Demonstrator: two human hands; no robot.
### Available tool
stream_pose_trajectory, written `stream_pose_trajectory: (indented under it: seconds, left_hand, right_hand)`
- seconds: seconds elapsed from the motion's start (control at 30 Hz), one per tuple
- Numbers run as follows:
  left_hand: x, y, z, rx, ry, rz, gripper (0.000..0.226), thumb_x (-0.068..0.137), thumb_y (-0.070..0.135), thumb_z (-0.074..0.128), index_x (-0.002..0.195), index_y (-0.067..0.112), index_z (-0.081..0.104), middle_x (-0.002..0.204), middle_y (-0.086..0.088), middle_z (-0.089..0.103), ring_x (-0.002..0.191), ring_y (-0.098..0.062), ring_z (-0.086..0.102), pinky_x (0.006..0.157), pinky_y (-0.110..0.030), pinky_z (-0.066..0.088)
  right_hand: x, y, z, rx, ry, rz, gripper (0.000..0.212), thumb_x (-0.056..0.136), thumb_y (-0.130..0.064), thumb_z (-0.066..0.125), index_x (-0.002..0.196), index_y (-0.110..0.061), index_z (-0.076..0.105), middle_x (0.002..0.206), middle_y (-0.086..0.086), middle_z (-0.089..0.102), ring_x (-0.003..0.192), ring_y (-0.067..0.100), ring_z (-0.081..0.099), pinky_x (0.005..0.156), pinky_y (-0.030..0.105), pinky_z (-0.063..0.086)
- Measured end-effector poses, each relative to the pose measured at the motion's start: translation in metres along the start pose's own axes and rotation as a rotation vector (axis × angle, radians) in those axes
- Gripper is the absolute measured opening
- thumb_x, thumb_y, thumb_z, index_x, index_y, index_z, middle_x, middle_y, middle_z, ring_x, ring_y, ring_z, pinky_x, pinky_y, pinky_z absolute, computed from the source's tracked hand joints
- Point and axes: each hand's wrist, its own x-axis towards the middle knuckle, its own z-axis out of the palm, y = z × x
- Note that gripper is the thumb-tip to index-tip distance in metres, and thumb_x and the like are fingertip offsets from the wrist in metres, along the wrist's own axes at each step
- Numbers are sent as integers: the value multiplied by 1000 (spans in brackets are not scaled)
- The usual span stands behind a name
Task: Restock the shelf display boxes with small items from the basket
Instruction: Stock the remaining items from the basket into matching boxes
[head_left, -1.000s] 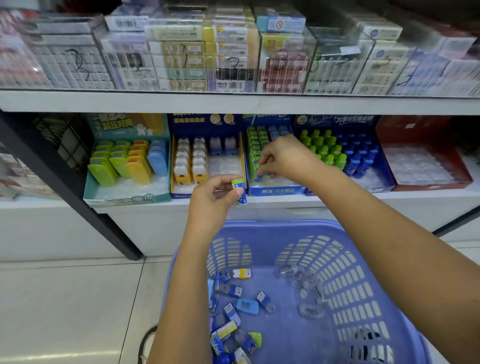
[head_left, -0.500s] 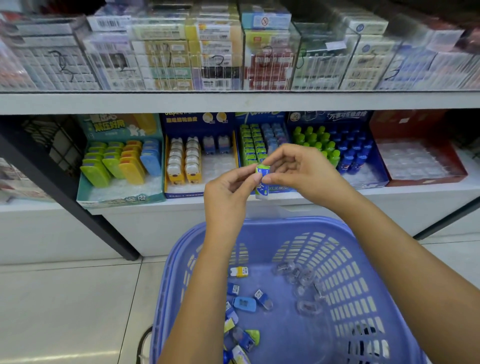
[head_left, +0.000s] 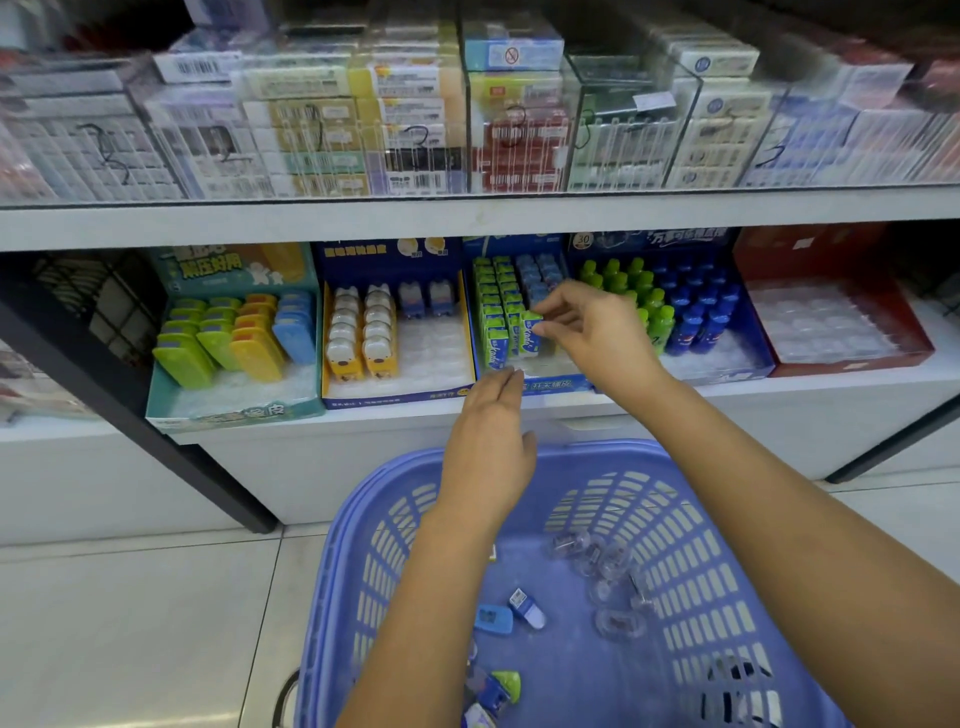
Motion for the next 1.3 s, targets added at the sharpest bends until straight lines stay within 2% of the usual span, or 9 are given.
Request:
stream_pose_trajectory:
  seconds: [0.4, 0.5, 0.57, 0.67, 0.77, 0.83, 0.93, 1.1, 1.3]
  left_hand:
    - [0, -10, -10, -126, -37, 39, 51, 93, 19, 55, 142, 15, 41, 148, 1, 38, 136, -12, 33, 110, -21, 24]
    - [-16, -15, -13, -324, 237, -32, 23, 96, 22, 51, 109, 13, 67, 111, -1, 66, 101, -12, 61, 89, -25, 47]
    - [-27, -29, -9, -307, 311, -214, 27, 96, 24, 48, 86, 10, 69, 85, -3, 71, 75, -16, 64, 68, -27, 49]
    - [-39, -59, 13, -91, -23, -443, 30, 94, 20, 49, 71, 2, 57, 63, -11, 56, 63, -31, 51, 58, -35, 41]
    - [-56, -86, 43, 18, -260, -534, 17, 92, 9, 48, 86, 3, 63, 84, -19, 64, 82, -33, 58, 73, -38, 46]
    - [-67, -101, 66, 69, -400, -559, 28, 92, 4, 47, 116, 1, 60, 116, -20, 62, 106, -33, 58, 84, -36, 45]
    - [-80, -113, 99, 100, -578, -501, 46, 90, -4, 45, 136, 2, 45, 139, -18, 46, 125, -31, 48, 99, -35, 39]
    - [-91, -128, 135, 285, -733, -403, 38, 97, 7, 37, 132, -3, 46, 138, -23, 46, 126, -35, 45, 104, -40, 39]
    - [-83, -139, 156, 339, -666, -448, 43, 91, 4, 48, 133, 3, 40, 140, -17, 40, 132, -31, 35, 109, -38, 29]
  right_hand:
    - [-5, -3, 7, -254, -67, -123, 19, 83, -11, 69, 99, -3, 73, 102, 14, 64, 90, 25, 62, 81, 24, 45]
    - [-15, -9, 2, -267, -60, -114, 23, 85, -17, 67, 104, -5, 71, 100, 9, 58, 79, 14, 52, 76, 17, 38]
    - [-34, -10, 5, -227, -76, -129, 19, 83, -24, 69, 96, -10, 71, 83, 3, 58, 70, 9, 46, 67, 16, 33]
    - [-76, 1, 36, -220, -413, -23, 15, 81, -30, 70, 85, -15, 69, 74, 0, 64, 69, 13, 54, 66, 23, 40]
    - [-114, 34, 83, -293, -783, 198, 25, 83, -22, 67, 106, -13, 67, 103, 5, 68, 97, 20, 60, 74, 21, 38]
    - [-139, 62, 108, -341, -871, 299, 37, 83, -16, 64, 120, -13, 59, 117, 9, 63, 109, 25, 58, 81, 24, 41]
    - [-179, 100, 137, -385, -968, 411, 59, 81, -14, 66, 135, -18, 43, 130, 14, 50, 115, 32, 54, 91, 33, 44]
    - [-218, 136, 161, -413, -997, 317, 59, 78, -14, 65, 132, -21, 41, 125, 14, 40, 111, 33, 52, 88, 36, 45]
    - [-216, 149, 166, -276, -966, 305, 48, 79, -17, 64, 123, -16, 46, 118, 14, 43, 101, 34, 54, 84, 36, 47]
